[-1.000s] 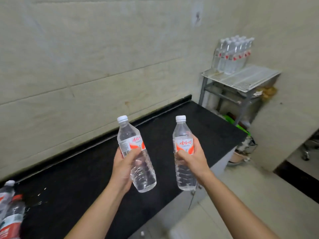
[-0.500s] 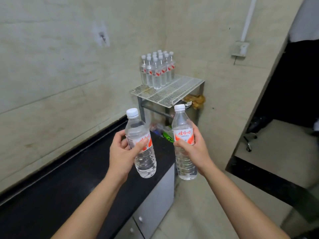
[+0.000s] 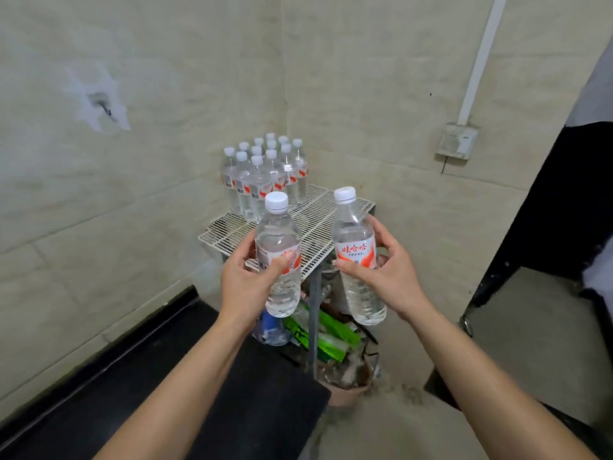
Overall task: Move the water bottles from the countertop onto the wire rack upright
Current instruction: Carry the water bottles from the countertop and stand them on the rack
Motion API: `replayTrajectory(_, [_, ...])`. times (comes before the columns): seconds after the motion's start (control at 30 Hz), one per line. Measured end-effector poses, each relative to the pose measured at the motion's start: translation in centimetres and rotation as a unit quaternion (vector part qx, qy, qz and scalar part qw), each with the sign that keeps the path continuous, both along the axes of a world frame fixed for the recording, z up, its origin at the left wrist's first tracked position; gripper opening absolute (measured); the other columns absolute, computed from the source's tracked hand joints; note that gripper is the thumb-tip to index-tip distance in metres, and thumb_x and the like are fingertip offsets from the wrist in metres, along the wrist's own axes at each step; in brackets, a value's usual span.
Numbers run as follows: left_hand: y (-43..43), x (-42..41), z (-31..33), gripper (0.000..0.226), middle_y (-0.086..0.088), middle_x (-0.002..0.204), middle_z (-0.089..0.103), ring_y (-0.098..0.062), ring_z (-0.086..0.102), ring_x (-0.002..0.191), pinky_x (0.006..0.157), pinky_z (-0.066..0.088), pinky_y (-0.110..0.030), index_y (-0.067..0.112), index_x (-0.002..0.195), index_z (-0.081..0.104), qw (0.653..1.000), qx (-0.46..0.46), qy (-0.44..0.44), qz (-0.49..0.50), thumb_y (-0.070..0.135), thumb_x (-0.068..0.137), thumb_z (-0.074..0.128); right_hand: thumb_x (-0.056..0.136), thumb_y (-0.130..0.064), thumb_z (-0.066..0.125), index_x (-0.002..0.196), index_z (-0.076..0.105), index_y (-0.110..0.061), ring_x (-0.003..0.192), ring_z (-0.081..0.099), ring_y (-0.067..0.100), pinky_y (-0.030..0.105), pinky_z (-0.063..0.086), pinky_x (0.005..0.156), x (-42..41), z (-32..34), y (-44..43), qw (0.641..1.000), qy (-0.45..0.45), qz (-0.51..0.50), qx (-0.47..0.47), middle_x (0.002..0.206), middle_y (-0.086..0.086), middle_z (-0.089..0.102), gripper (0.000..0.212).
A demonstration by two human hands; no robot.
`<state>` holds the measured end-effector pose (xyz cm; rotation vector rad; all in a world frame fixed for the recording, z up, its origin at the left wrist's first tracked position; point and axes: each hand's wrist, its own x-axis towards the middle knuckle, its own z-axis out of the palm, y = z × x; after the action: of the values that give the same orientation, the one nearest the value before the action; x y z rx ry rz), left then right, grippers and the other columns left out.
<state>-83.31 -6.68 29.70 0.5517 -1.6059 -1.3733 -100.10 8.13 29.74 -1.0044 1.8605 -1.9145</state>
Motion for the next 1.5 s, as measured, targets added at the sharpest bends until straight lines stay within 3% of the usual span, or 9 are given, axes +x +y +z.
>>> replayTrajectory(0.37, [-8.4, -15.5, 0.1, 0.056, 0.009, 0.118, 0.072, -0.003, 0.067, 0.105, 0.089, 0.055, -0.022, 0.016, 0.133, 0.062, 0.995, -0.050, -0.024, 0.082, 0.022, 0.081, 0.080, 0.051, -0.043, 0.096, 0.150, 0.045, -0.028, 0.120, 0.065, 0.010, 0.033, 0.055, 0.101, -18.1, 0.4, -12.0, 0.999, 0.021, 0.045, 0.003, 0.141, -0.006, 0.061, 0.112])
replayTrajectory(0.5, [-10.7, -20.9, -0.8, 0.051, 0.008, 0.116, 0.073, -0.010, 0.068, 0.106, 0.086, 0.058, -0.030, 0.020, 0.130, 0.063, 0.990, -0.032, -0.055, 0.129, 0.027, 0.082, 0.080, 0.062, -0.021, 0.097, 0.128, 0.051, -0.048, 0.121, 0.060, 0.000, 0.027, 0.050, 0.104, -25.0, -0.8, -17.4, 0.992, 0.010, 0.121, 0.015, 0.128, -0.023, 0.061, 0.085])
replayTrajectory(0.57, [-11.5, -23.5, -0.9, 0.050, 0.007, 0.115, 0.072, -0.007, 0.068, 0.105, 0.079, 0.057, -0.019, 0.020, 0.129, 0.063, 0.985, -0.024, -0.070, 0.158, 0.027, 0.082, 0.080, 0.063, -0.016, 0.096, 0.119, 0.050, -0.053, 0.118, 0.060, 0.000, 0.029, 0.051, 0.102, -28.3, -1.4, -20.0, 0.986, 0.011, 0.165, 0.027, 0.121, -0.029, 0.059, 0.081])
replayTrajectory(0.73, [-13.0, -28.0, -1.3, 0.049, 0.008, 0.115, 0.073, -0.010, 0.068, 0.105, 0.076, 0.058, -0.018, 0.022, 0.129, 0.063, 0.968, -0.001, -0.088, 0.237, 0.025, 0.083, 0.080, 0.065, -0.013, 0.095, 0.138, 0.048, -0.034, 0.119, 0.061, 0.007, 0.031, 0.054, 0.099, -34.0, -2.4, -25.5, 0.965, 0.009, 0.258, 0.046, 0.131, -0.018, 0.061, 0.089])
replayTrajectory(0.9, [-13.7, -29.6, -2.0, 0.052, 0.009, 0.120, 0.071, -0.007, 0.067, 0.108, 0.084, 0.059, -0.027, 0.024, 0.132, 0.061, 0.949, 0.009, -0.115, 0.293, 0.025, 0.083, 0.079, 0.067, -0.009, 0.093, 0.132, 0.047, -0.039, 0.111, 0.060, -0.002, 0.013, 0.054, 0.075, -35.8, -3.4, -29.5, 0.946, -0.005, 0.320, 0.050, 0.124, -0.020, 0.058, 0.085])
replayTrajectory(1.13, [-15.9, -29.4, -3.7, 0.054, 0.014, 0.116, 0.072, 0.001, 0.066, 0.106, 0.083, 0.057, -0.018, 0.025, 0.132, 0.061, 0.936, 0.018, -0.147, 0.319, 0.022, 0.082, 0.080, 0.074, -0.016, 0.090, 0.123, 0.043, -0.061, 0.120, 0.062, 0.009, 0.038, 0.055, 0.101, -35.1, -5.6, -33.1, 0.919, 0.007, 0.386, 0.078, 0.141, -0.014, 0.057, 0.082])
replayTrajectory(1.3, [-18.3, -28.6, -4.0, 0.052, 0.017, 0.115, 0.071, 0.000, 0.066, 0.105, 0.085, 0.058, -0.025, 0.028, 0.131, 0.061, 0.944, 0.034, -0.137, 0.298, 0.023, 0.083, 0.079, 0.074, -0.013, 0.090, 0.141, 0.046, -0.039, 0.121, 0.064, 0.009, 0.043, 0.055, 0.103, -34.8, -5.3, -35.2, 0.910, 0.019, 0.402, 0.096, 0.137, -0.013, 0.061, 0.084])
replayTrajectory(1.4, [-20.0, -28.0, -4.0, 0.055, 0.016, 0.116, 0.070, -0.001, 0.064, 0.108, 0.087, 0.058, -0.029, 0.031, 0.130, 0.061, 0.948, 0.025, -0.154, 0.277, 0.022, 0.080, 0.081, 0.074, -0.018, 0.090, 0.141, 0.046, -0.041, 0.125, 0.061, 0.012, 0.045, 0.053, 0.105, -33.6, -4.8, -36.5, 0.906, 0.034, 0.412, 0.096, 0.137, -0.014, 0.060, 0.083])
replayTrajectory(1.5, [-21.5, -26.8, -4.6, 0.056, 0.011, 0.127, 0.059, -0.006, 0.060, 0.112, 0.088, 0.057, -0.031, 0.039, 0.131, 0.056, 0.937, 0.002, -0.211, 0.277, 0.039, 0.080, 0.080, 0.077, -0.023, 0.088, 0.149, 0.037, -0.044, 0.129, 0.058, 0.008, 0.039, 0.051, 0.108, -32.0, -5.9, -37.1, 0.893, 0.044, 0.433, 0.118, 0.144, -0.011, 0.056, 0.090])
